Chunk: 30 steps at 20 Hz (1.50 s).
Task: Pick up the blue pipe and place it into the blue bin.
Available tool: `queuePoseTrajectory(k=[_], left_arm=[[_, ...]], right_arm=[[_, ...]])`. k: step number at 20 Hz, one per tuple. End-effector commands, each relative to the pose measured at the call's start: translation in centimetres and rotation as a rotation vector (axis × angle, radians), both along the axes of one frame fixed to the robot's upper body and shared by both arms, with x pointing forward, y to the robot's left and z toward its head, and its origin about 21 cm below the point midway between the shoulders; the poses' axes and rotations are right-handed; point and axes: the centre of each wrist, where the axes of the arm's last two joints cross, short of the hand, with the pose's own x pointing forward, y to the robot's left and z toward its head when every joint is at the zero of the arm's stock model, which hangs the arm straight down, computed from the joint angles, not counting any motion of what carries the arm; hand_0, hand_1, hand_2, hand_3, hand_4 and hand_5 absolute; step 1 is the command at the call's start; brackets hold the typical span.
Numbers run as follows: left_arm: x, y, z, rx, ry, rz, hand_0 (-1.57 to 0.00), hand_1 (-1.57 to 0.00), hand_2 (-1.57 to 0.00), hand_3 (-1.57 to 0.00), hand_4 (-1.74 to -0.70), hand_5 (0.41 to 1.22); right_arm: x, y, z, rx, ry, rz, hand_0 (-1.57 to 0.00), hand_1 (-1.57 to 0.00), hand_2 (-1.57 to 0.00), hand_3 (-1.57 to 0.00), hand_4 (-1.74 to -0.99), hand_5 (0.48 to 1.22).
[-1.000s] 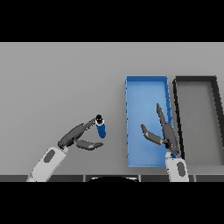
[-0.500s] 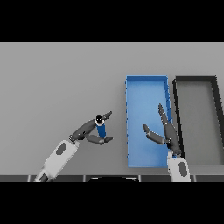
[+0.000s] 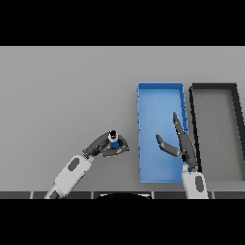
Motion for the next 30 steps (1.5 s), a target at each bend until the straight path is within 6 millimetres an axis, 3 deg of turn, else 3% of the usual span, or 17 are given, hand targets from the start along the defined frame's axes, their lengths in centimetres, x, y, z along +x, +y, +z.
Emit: queuePoseTrajectory(k=[1, 6, 15, 20, 25, 27, 30], left_arm=[[-0.4, 0.0, -0.1, -0.004, -0.022, 0.000, -1.22, -1.28, -1.30, -1.22, -1.63, 1.101], [-0.5, -0.6, 1.0, -0.086, -0.099, 0.015, -1.46, -1.48, -1.48, -1.41, -1.70, 1.182], [-0.6, -3.1, 6.7, -0.166, -0.194, -0.045, -1.56, -1.56, -1.56, -1.49, -1.74, 1.216], [-0.8, -3.2, 7.2, -0.128, -0.185, -0.070, -1.57, -1.57, -1.57, -1.50, -1.74, 1.219], [-0.8, -3.4, 6.9, -0.106, -0.170, -0.070, -1.57, -1.57, -1.57, -1.49, -1.74, 1.219], [-0.7, -3.2, 6.7, -0.099, -0.167, -0.062, -1.57, -1.57, -1.57, -1.50, -1.74, 1.220], [-0.7, -3.4, 6.7, -0.097, -0.169, -0.067, -1.57, -1.57, -1.57, -1.50, -1.74, 1.220]], right_arm=[[-0.2, -0.1, -0.2, -0.003, -0.010, 0.001, 0.00, 0.00, 0.00, 0.00, -1.195, 0.603], [-0.4, -0.1, -0.2, -0.010, -0.019, 0.005, 0.00, 0.00, 0.00, 0.00, -1.189, 0.603], [-0.2, -0.6, -0.1, -0.027, -0.033, -0.004, 0.00, 0.00, 0.00, 0.00, -1.144, 0.601], [-0.6, -1.0, -0.1, -0.032, -0.042, 0.014, 0.00, 0.00, 0.00, 0.00, -1.127, 0.605], [0.1, -0.4, 0.4, -0.027, -0.043, 0.018, 0.00, 0.00, 0.00, 0.00, -1.176, 0.605], [0.4, -1.2, 1.1, 0.047, -0.091, 0.081, 0.00, 0.00, 0.00, 0.00, -1.196, 0.622], [1.0, -2.4, 4.7, 0.165, -0.138, 0.272, 0.00, 0.00, 0.00, 0.00, -1.231, 0.572]])
